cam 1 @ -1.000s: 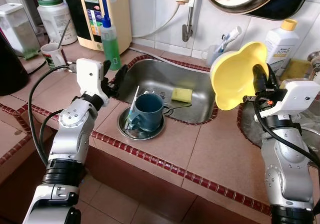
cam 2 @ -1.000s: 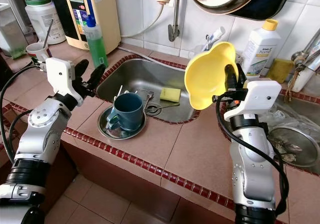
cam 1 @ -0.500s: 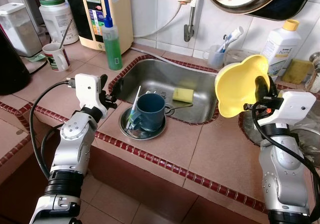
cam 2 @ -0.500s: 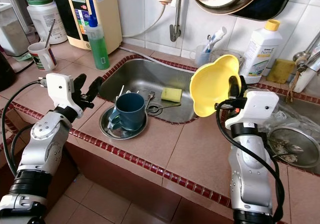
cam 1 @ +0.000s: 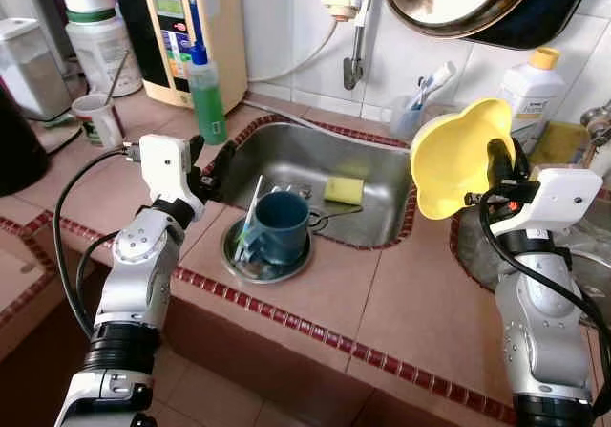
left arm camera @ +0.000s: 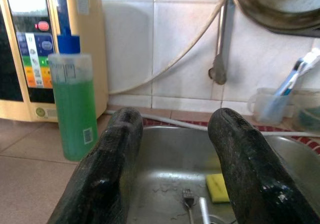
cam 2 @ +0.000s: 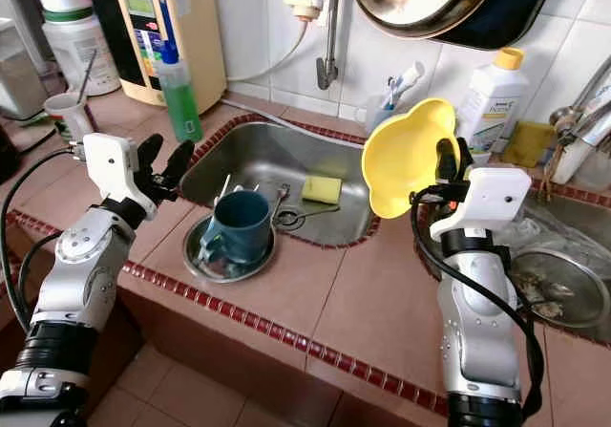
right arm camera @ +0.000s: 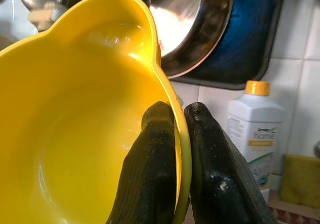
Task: Kitchen organization
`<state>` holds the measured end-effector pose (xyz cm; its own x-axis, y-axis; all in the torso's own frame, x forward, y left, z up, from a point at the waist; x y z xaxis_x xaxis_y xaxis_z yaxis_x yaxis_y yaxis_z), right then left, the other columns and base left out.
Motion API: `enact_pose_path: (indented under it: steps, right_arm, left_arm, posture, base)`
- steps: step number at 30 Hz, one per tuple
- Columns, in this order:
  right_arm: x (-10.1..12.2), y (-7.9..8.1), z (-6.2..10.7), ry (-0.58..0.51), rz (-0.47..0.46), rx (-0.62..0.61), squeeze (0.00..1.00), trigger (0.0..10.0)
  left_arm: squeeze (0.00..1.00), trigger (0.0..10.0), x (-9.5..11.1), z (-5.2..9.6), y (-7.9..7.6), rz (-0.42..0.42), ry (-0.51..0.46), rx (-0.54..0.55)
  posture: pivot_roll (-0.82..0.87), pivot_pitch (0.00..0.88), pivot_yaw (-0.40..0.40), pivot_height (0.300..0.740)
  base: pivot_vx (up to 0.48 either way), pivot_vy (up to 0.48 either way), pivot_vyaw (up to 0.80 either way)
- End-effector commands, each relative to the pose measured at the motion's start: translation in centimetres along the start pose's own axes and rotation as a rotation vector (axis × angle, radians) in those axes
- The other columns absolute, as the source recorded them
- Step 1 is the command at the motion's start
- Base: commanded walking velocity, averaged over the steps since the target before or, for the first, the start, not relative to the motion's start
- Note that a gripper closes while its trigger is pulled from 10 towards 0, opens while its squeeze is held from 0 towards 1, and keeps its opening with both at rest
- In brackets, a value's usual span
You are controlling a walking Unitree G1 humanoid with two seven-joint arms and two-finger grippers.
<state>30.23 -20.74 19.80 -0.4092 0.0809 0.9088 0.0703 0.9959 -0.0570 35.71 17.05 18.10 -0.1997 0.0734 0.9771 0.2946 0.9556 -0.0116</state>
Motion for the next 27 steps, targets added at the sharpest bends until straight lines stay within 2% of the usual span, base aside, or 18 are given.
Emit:
enact_pose_path:
  steps: [1,11,15,17,23,25,27]
  right_arm:
    - [0.3,0.2,-0.3,-0.019,0.005,0.013,0.00,10.0]
    - [0.2,0.2,-0.3,-0.014,0.015,0.021,0.00,10.0]
    - [0.0,0.2,-0.3,0.006,-0.003,0.017,0.00,10.0]
    - [-0.4,0.2,-0.5,0.028,-0.013,0.014,0.00,10.0]
    - [-1.4,-0.1,-0.7,0.100,-0.063,-0.018,0.00,10.0]
    - [-2.1,-0.6,-1.0,0.155,-0.098,-0.047,0.00,10.0]
    - [-2.3,-0.8,-1.2,0.166,-0.103,-0.050,0.00,10.0]
  left_arm:
    - [0.00,10.0,0.5,-0.1,-0.1,-0.002,-0.014,-0.011]
    - [0.00,10.0,0.5,-0.1,-0.2,0.010,-0.015,-0.013]
    - [0.00,10.0,0.6,-0.1,-0.4,0.026,-0.021,-0.013]
    - [0.00,10.0,0.8,-0.2,-0.5,-0.001,-0.017,-0.023]
    - [0.00,10.0,1.1,-0.2,-0.9,-0.013,-0.016,-0.046]
    - [0.00,10.0,1.4,-0.2,-1.6,-0.038,-0.012,-0.084]
    - [0.00,10.0,1.4,-0.2,-2.0,-0.048,-0.005,-0.109]
  posture:
    - [-0.10,0.000,-0.015,0.740]
    - [-0.10,0.000,-0.015,0.740]
    - [-0.10,0.000,-0.015,0.740]
    - [-0.09,0.000,-0.014,0.740]
    - [-0.09,0.000,-0.012,0.740]
    - [-0.08,0.000,-0.013,0.740]
    - [-0.08,0.000,-0.013,0.740]
  base:
    - [0.349,0.000,0.00]
    - [0.335,0.000,0.00]
    - [0.000,0.000,0.00]
    - [0.000,0.000,0.00]
    - [0.000,0.000,0.00]
    - [0.000,0.000,0.00]
    - [0.000,0.000,0.00]
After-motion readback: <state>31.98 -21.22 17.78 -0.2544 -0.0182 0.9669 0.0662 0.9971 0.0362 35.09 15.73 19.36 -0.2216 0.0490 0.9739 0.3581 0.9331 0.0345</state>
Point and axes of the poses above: a point about 5 cm out from each wrist's last joint towards the gripper, its own z axis pointing back from the gripper into the wrist, its own x axis along the axis of the wrist's last joint, y = z × x, the point moved 1 cm from there along -z, pointing out of the wrist towards the gripper, and after that the axes turned 1 degree about z, right-handed, at the moved point
